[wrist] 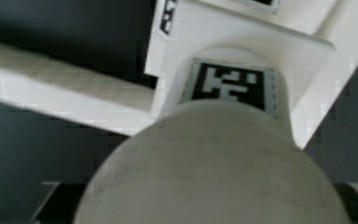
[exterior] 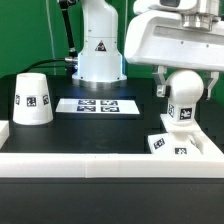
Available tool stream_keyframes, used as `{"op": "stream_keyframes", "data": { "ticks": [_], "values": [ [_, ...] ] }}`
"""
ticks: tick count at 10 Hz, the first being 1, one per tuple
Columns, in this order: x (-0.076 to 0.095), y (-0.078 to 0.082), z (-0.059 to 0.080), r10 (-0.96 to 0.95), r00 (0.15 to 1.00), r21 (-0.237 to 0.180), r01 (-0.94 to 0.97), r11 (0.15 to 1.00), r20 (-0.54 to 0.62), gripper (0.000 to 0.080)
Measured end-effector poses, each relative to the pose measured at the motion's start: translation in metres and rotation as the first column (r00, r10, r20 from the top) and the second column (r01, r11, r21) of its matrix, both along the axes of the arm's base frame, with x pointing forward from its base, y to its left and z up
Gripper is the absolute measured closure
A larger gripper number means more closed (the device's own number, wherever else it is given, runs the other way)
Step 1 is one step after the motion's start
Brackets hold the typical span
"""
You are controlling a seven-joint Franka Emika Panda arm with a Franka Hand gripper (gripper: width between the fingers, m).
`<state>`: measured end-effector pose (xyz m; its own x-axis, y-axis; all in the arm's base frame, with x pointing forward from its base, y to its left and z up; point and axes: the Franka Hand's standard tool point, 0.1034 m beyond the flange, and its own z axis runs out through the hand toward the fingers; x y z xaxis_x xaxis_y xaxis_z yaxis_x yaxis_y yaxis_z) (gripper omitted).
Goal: Assemble lamp
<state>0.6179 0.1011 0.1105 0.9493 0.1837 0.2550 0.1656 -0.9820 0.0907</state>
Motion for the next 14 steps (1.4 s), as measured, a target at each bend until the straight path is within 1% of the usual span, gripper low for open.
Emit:
{"op": "stream_keyframes", "data": {
  "ticks": [2, 3, 4, 5, 6, 7, 8, 9, 11, 12, 14],
  "values": [
    [-0.001, 0.004, -0.002, -0.166, 0.986, 0.068, 0.165, 0.984, 0.009, 0.0220],
    [-0.001, 0.005, -0.001, -0.230, 0.973, 0.090, 0.228, 0.969, 0.007, 0.0220],
    [-0.001, 0.005, -0.001, -0.267, 0.964, 0.103, 0.265, 0.959, 0.005, 0.0220],
    [-0.001, 0.006, -0.001, -0.339, 0.941, 0.129, 0.337, 0.933, -0.004, 0.0220],
    [-0.001, 0.005, -0.001, -0.382, 0.924, 0.145, 0.380, 0.914, -0.012, 0.0220],
    [-0.001, 0.005, -0.001, -0.406, 0.914, 0.154, 0.403, 0.902, -0.016, 0.0220],
    [-0.002, 0.007, -0.002, -0.490, 0.871, 0.185, 0.488, 0.853, -0.036, 0.0220],
    [-0.002, 0.008, -0.003, -0.525, 0.850, 0.199, 0.523, 0.828, -0.047, 0.0220],
    [-0.002, 0.008, -0.003, -0.519, 0.854, 0.198, 0.517, 0.833, -0.048, 0.0216],
    [-0.002, 0.008, -0.003, -0.517, 0.855, 0.198, 0.515, 0.834, -0.047, 0.0119],
    [-0.007, 0.015, 0.005, -0.428, 0.903, 0.188, 0.424, 0.886, -0.021, 0.0106]
  ]
}}
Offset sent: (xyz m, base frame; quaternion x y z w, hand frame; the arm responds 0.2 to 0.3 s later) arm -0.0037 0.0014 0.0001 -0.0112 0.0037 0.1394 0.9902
